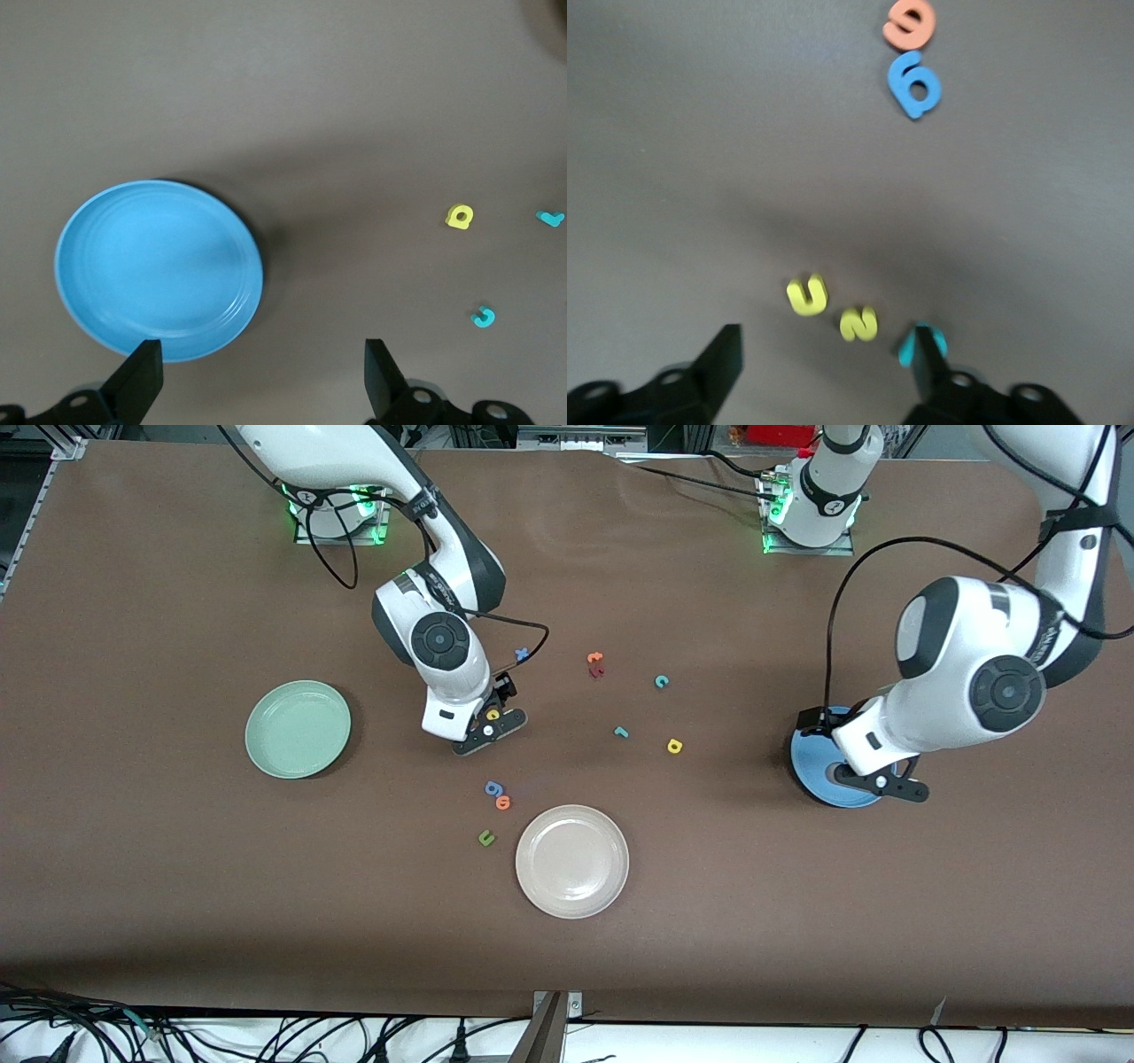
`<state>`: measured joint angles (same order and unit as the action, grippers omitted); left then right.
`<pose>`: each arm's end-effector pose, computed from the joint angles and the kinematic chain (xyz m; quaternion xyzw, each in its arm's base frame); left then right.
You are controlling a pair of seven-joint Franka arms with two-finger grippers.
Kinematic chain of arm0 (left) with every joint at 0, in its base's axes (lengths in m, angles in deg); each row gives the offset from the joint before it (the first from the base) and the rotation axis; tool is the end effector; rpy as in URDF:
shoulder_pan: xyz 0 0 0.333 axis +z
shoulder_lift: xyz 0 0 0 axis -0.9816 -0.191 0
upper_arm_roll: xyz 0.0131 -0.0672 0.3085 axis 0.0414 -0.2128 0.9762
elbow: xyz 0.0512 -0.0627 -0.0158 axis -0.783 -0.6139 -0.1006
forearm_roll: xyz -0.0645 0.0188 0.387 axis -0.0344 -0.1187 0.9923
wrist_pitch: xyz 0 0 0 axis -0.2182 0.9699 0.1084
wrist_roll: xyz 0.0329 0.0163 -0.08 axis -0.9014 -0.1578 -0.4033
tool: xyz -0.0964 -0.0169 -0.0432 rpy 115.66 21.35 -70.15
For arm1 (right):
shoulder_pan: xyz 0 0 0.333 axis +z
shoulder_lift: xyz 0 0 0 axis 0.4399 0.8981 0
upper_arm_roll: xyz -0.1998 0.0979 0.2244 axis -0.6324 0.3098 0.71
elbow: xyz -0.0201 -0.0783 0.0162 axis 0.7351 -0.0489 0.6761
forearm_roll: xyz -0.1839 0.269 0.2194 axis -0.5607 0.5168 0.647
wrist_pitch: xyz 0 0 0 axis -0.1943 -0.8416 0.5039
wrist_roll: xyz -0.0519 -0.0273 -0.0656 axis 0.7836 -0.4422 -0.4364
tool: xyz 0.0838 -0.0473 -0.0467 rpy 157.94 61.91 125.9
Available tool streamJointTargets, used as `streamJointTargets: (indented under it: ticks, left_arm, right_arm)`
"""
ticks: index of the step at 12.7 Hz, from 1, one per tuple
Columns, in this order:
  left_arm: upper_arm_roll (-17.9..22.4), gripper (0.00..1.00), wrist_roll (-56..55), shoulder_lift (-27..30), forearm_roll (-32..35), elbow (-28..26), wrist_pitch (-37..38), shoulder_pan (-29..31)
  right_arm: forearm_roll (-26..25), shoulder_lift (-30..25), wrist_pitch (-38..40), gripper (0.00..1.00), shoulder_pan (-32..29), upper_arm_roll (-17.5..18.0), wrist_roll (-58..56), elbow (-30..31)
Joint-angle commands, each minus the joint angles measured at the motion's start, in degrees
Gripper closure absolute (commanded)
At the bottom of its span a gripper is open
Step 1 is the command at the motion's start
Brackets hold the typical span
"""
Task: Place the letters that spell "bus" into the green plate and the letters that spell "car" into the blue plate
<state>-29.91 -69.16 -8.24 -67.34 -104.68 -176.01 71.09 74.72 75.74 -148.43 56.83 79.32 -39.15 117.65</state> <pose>0.6199 -0.1133 0.3663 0.9876 -0.1132 -0.1053 0.0271 0.5179 0.3748 0.2319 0.9640 0.2616 -0.0472 0.0014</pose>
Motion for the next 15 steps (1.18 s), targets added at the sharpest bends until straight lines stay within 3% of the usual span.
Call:
streamJointTargets:
  ticks: [1, 3, 5, 8, 11, 12, 14, 15]
  left_arm:
    - [0.6, 0.0, 2.6, -1.8, -1.8, 0.5, -2.5, -0.5]
    - [0.7, 0.0, 2.5, -2.0, -2.7, 0.5, -4.0, -1.1]
    - [0.7, 0.0, 2.7, -2.1, -2.4, -4.7, -14.6, -3.0]
    - [0.7, 0.0, 2.0, -2.7, -2.4, -12.3, -30.6, -5.7]
    - [0.8, 0.01, 2.0, -7.2, 1.4, -10.3, -31.6, -11.9]
    - [0.9, 0.01, 1.3, -8.2, 2.3, -10.0, -31.6, -13.3]
    - [0.9, 0.04, 0.5, -10.1, 2.5, -9.5, -33.8, -14.7]
    - [0.9, 0.07, 0.2, -11.1, 2.5, -9.5, -34.5, -15.3]
  right_arm:
    - [-0.9, 1.5, -5.0, 0.33, 1.3, -0.4, -4.1, 2.8]
    - [-0.9, 2.8, -5.9, 0.48, 1.7, -0.4, -4.6, 2.9]
    - [-1.0, 3.2, -6.2, 0.54, 2.0, -0.4, -4.6, 2.8]
    - [-1.0, 4.1, -7.9, 0.55, 2.1, -0.4, -4.5, 2.8]
    - [-1.0, 5.0, -8.9, 0.56, 2.4, -0.4, -4.6, 2.8]
    - [-1.0, 5.1, -9.0, 0.65, 2.4, -0.4, -4.6, 2.8]
    - [-1.0, 5.0, -8.9, 0.94, 2.4, -0.4, -4.7, 2.8]
    - [-1.0, 4.6, -8.5, 1.0, 2.4, -0.4, -5.5, 2.7]
